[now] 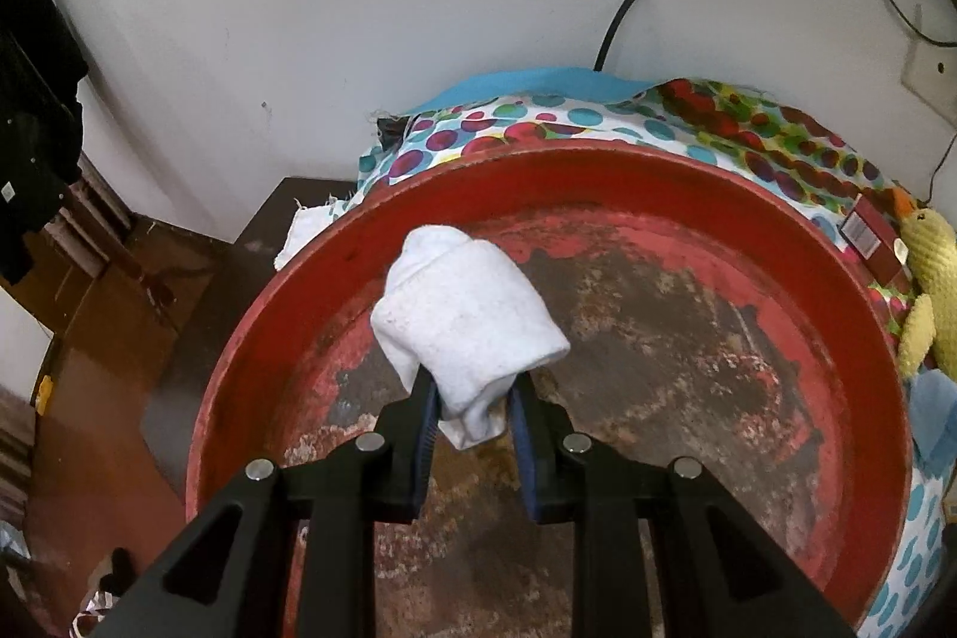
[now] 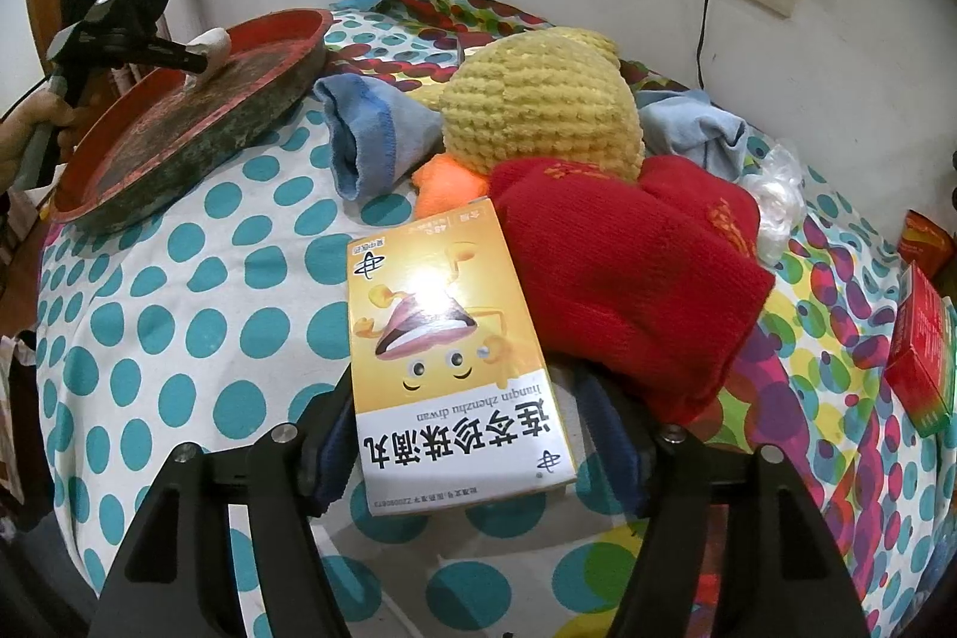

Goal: Organize objects
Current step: 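Carry the white towel to the red tray and release it with the left gripper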

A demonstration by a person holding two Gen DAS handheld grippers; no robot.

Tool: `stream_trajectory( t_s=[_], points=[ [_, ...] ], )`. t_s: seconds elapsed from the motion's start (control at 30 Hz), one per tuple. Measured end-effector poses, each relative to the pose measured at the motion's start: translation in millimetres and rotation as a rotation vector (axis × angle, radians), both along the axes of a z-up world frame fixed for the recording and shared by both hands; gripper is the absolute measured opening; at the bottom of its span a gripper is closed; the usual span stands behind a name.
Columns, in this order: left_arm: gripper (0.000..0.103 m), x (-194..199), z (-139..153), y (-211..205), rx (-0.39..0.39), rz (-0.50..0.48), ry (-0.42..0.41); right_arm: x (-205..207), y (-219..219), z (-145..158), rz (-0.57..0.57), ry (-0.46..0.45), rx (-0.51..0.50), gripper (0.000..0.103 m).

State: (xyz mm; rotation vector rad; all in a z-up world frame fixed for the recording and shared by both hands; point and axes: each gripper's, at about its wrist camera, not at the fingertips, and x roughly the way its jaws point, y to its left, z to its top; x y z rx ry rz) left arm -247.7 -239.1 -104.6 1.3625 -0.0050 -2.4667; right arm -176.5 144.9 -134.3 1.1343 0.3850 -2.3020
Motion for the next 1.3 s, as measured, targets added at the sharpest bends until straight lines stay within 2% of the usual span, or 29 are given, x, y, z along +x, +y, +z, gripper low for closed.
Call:
stream_trajectory(
  t_s=[0.33,0.7,0.8,1.0,1.3],
  points=[
    [0.026,-13.7,-3.3,-2.8,-0.039,0.005,-0.009,0.0,0.1,-0.3,-0.008,0.0,0.001,0.067],
    [0.035,-16.6,-4.0,-2.2,-0.071,0.026,-0.022,-0.5,0.8,-0.7,-0.007,0.0,0.0,0.069],
    [0.041,-14.5,-3.4,-0.6,-0.088,0.03,-0.018,-0.6,0.9,-0.8,-0.007,-0.001,0.001,0.07],
    [0.048,-7.1,-0.9,-1.7,-0.104,0.038,-0.009,-1.6,3.1,-1.6,-0.011,-0.005,0.001,0.075],
    [0.05,14.4,15.5,8.5,-0.139,-0.003,0.031,-1.2,4.0,-2.0,-0.011,-0.005,0.001,0.075]
  ],
)
